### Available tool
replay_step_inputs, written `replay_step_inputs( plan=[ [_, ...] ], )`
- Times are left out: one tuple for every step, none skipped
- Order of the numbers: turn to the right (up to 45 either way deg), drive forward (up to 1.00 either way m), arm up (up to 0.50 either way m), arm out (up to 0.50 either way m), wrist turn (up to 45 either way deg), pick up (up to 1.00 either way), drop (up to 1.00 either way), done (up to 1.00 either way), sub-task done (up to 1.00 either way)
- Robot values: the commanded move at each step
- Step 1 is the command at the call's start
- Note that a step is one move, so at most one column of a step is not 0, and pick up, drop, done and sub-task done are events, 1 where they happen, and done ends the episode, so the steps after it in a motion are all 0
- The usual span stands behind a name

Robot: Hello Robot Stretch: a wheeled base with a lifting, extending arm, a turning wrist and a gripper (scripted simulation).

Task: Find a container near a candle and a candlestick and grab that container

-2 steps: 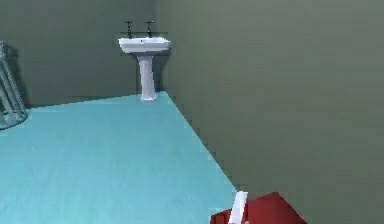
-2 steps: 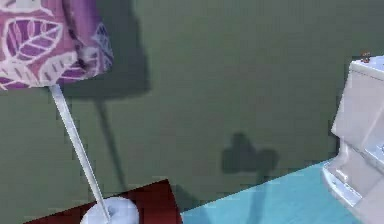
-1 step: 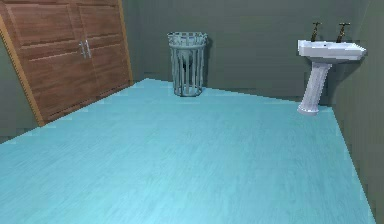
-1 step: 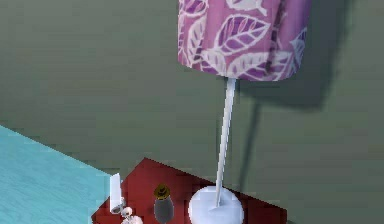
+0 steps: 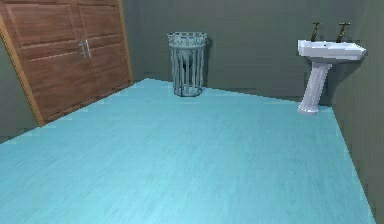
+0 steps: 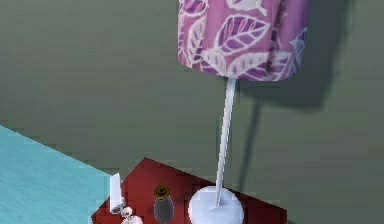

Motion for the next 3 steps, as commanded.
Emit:
replay_step_inputs(
  plan=[
    [0.0, 0.0, 0.04, 0.0, 0.0, 0.0, 0.0, 0.0, 0.0],
    [0.0, 0.0, 0.0, 0.28, 0.0, 0.0, 0.0, 0.0, 0.0],
    [0.0, 0.0, 0.0, 0.0, 45.0, 0.0, 0.0, 0.0, 0.0]
  ],
)
